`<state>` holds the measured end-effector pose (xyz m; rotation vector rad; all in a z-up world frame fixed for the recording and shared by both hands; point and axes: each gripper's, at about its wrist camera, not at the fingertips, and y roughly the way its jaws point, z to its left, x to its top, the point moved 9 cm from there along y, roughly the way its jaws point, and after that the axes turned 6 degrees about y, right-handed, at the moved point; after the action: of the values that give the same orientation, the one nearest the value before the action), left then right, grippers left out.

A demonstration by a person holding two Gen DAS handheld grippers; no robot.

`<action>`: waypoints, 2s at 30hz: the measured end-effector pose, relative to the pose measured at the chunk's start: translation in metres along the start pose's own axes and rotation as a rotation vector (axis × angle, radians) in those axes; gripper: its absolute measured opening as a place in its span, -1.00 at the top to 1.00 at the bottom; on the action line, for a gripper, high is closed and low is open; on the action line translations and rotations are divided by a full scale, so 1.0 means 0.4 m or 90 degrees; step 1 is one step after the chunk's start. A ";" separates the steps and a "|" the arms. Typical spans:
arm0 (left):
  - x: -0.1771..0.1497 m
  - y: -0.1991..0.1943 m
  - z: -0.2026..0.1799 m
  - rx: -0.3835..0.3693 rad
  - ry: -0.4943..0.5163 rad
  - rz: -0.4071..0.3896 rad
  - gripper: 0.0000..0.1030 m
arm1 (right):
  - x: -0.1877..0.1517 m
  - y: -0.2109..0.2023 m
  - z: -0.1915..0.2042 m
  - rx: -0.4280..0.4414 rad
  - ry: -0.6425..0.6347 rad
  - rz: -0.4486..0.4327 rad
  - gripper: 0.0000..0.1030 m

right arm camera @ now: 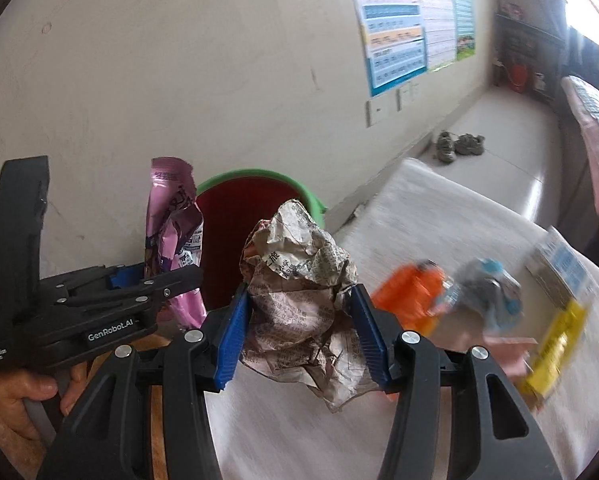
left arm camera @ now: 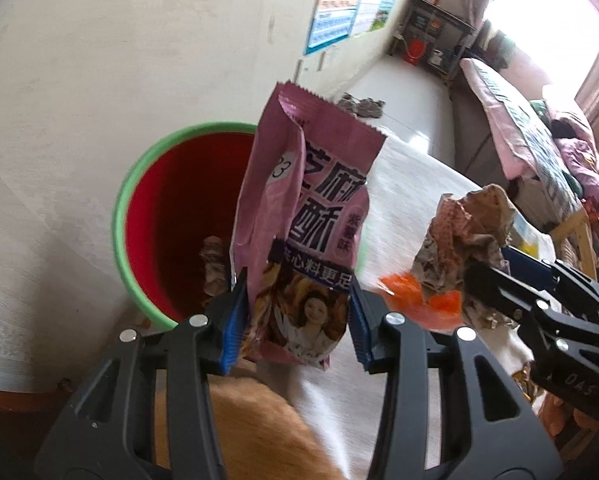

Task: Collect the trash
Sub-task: 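Carry the pink wrapper with the left gripper toward the bucket while the right carries the brown paper, then open both grippers over the bucket to drop the pink wrapper and brown paper, then move both grippers back over the table toward the remaining wrappers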

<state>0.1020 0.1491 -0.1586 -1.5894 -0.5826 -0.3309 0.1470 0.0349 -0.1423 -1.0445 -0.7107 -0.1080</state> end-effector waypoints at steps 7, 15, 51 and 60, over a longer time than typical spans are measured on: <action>0.037 0.014 0.090 0.030 -0.029 0.003 0.18 | 0.058 0.089 0.059 0.012 -0.032 0.029 0.02; 0.040 0.020 0.133 0.038 -0.045 0.008 0.18 | 0.061 0.137 0.107 0.013 -0.056 0.043 0.02; 0.000 0.048 0.105 0.040 -0.060 0.046 -0.15 | 0.081 0.056 0.084 -0.003 -0.033 -0.005 -0.30; -0.010 0.000 0.027 0.008 -0.039 0.016 -0.15 | 0.083 -0.061 0.063 -0.025 -0.038 -0.056 -0.41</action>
<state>0.0972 0.1589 -0.1620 -1.5984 -0.6090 -0.2604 0.1505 0.0511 -0.0969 -1.0573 -0.8111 -0.1680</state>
